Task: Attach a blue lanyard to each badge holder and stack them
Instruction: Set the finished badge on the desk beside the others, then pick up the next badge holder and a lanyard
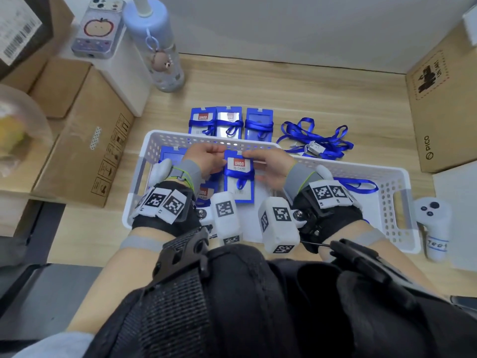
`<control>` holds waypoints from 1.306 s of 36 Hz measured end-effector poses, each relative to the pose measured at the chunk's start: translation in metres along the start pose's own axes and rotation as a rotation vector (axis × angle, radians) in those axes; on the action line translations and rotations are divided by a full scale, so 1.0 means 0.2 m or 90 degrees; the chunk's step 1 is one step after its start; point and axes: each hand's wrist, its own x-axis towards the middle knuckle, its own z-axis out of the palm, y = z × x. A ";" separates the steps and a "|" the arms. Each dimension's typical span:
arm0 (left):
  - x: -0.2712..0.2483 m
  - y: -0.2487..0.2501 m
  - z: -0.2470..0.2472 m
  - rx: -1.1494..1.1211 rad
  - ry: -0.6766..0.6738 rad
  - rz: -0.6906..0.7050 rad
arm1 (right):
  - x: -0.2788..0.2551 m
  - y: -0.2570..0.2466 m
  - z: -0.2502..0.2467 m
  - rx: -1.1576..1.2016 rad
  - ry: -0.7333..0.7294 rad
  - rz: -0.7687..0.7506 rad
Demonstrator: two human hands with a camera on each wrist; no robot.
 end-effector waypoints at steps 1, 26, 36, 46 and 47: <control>-0.01 0.01 -0.01 0.002 -0.006 0.012 | 0.00 -0.01 -0.01 -0.011 -0.011 -0.013; -0.15 0.23 0.08 -0.237 -0.199 0.220 | -0.20 -0.18 -0.15 -0.036 0.103 -0.396; -0.13 0.22 0.12 -0.163 -0.210 0.245 | -0.21 -0.19 -0.13 -0.146 0.158 -0.466; -0.12 0.23 0.11 -0.047 -0.077 0.267 | -0.25 -0.20 -0.15 -0.394 0.141 -0.493; -0.12 0.23 0.11 -0.036 -0.068 0.271 | -0.25 -0.20 -0.15 -0.394 0.141 -0.493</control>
